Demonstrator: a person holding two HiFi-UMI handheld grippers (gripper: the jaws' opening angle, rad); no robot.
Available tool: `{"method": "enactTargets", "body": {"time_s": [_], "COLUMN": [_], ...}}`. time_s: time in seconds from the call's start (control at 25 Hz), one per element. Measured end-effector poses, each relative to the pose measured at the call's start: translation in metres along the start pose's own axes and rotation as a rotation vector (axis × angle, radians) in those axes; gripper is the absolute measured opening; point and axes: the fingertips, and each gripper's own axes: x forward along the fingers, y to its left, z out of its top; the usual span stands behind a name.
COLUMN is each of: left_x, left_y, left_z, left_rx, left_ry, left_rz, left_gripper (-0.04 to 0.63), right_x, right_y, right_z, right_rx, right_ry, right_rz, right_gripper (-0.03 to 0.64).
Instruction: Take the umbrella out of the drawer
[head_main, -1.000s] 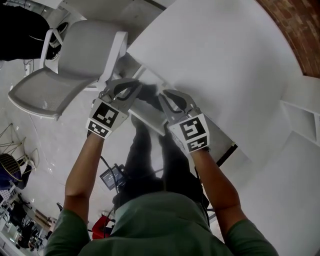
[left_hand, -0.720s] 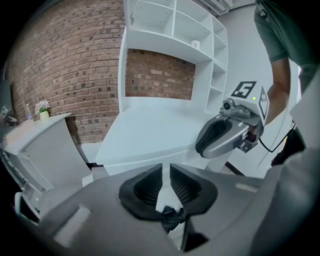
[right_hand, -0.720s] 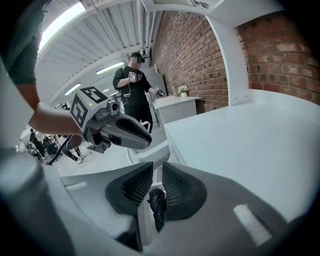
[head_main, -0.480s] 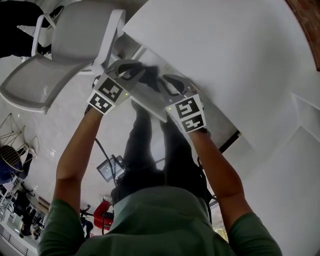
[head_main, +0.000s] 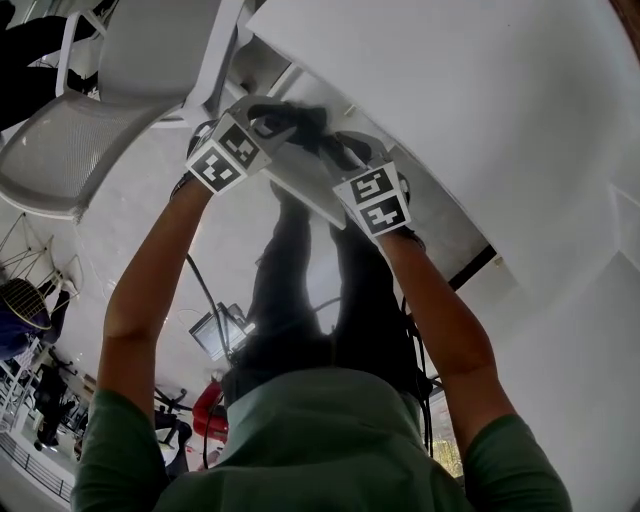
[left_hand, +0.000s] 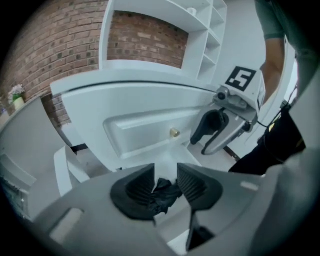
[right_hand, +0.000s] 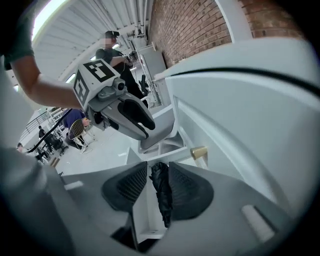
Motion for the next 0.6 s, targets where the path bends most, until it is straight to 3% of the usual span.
{"method": "enactTargets", "body": {"time_s": [0.24, 0.6], "left_x": [0.035, 0.074], "left_y": [-0.004, -0.016], "left_z": [-0.043, -0.088], "left_rx": [0.012, 0.137], "left_ry": [0.105, 0.227], "left_rz": [-0.027, -0.081], "left_gripper": [0.162, 0.214], "right_x": [0.027, 0.066], "right_y": [0.004, -0.003], "right_z": [-0.031, -0.081], "right_rx": [-0.012, 0.017], "right_ry": [0.074, 0.179], "right_rz": [0.026, 0.007], "right_gripper": [0.170, 0.212]}}
